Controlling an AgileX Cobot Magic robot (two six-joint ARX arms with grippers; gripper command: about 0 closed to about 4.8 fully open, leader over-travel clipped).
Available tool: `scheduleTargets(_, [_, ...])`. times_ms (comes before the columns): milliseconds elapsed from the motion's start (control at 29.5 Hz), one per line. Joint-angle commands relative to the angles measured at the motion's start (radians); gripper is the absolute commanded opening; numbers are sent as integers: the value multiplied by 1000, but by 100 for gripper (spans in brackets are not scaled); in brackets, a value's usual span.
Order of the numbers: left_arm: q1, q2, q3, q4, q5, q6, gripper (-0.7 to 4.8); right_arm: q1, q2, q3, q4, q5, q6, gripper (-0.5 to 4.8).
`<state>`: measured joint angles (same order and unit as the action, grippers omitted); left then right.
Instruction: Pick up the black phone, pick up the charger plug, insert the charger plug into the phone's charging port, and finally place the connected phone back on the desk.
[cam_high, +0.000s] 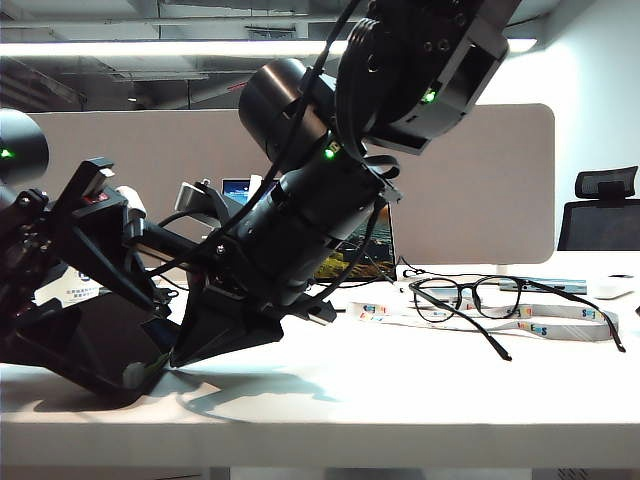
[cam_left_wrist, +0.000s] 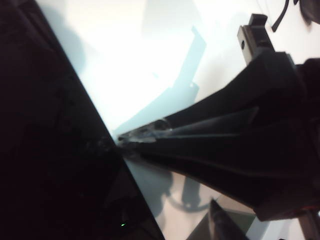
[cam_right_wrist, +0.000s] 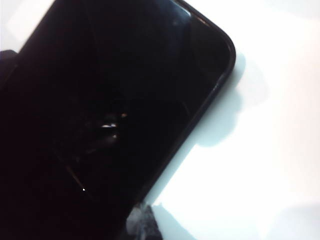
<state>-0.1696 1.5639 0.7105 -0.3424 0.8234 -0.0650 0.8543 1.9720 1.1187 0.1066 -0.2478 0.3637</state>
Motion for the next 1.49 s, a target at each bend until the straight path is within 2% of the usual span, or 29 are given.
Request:
scheduleTargets(34, [-15, 2, -2, 1, -19, 1, 317, 3, -5, 6, 18, -9, -1, -3])
scheduleTargets(135, [-15, 2, -2, 1, -20, 1, 268, 3, -5, 6, 17, -9, -1, -3])
scheduleTargets(406, [-14, 2, -2, 28, -23, 0, 267, 1, -5, 6, 8, -6, -1, -3])
scheduleTargets(508, [-14, 2, -2, 29, -50, -3, 241, 1, -5, 6, -1, 2, -1, -3])
scheduleTargets(812, [-14, 2, -2, 29, -69, -3, 237, 0, -5, 6, 0, 2, -2, -3])
scheduleTargets(948, [-14, 2, -2, 30, -86, -3, 121, 0, -5, 6, 0, 2, -2, -3])
scheduleTargets(1083, [-14, 2, -2, 37, -86, -3, 41, 0, -5, 6, 0, 2, -2, -3])
scheduleTargets(1151, [-14, 2, -2, 38, -86, -3, 18, 0, -5, 6, 0, 2, -2, -3])
scheduleTargets(1489, [-14, 1, -2, 72, -85, -2, -6, -11, -22, 6, -19, 1, -1, -3])
